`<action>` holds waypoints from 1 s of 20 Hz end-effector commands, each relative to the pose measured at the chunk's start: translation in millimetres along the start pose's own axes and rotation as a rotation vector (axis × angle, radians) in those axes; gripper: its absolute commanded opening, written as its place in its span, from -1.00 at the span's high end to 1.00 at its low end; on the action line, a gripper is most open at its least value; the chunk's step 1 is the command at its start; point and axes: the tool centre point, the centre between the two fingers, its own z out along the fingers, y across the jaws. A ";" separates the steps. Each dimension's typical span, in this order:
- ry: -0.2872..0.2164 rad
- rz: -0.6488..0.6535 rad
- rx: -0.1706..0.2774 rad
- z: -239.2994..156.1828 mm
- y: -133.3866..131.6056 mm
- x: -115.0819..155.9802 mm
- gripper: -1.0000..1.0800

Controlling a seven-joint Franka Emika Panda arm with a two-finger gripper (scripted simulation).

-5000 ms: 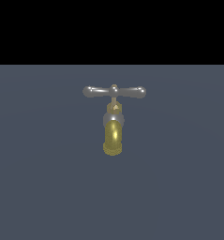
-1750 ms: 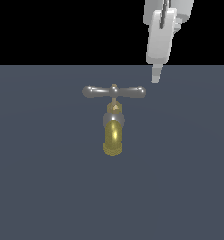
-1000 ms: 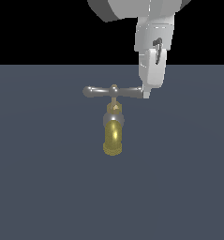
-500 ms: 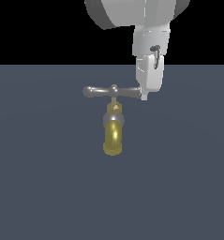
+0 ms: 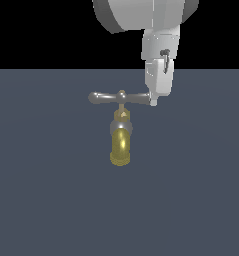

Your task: Turn on the faucet by rotating a designated handle.

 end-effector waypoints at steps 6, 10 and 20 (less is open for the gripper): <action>0.000 0.000 0.000 0.1 21.4 -3.0 1.00; 0.000 0.000 0.000 0.1 32.7 -4.6 1.00; 0.000 0.000 0.000 0.0 60.4 -8.5 1.00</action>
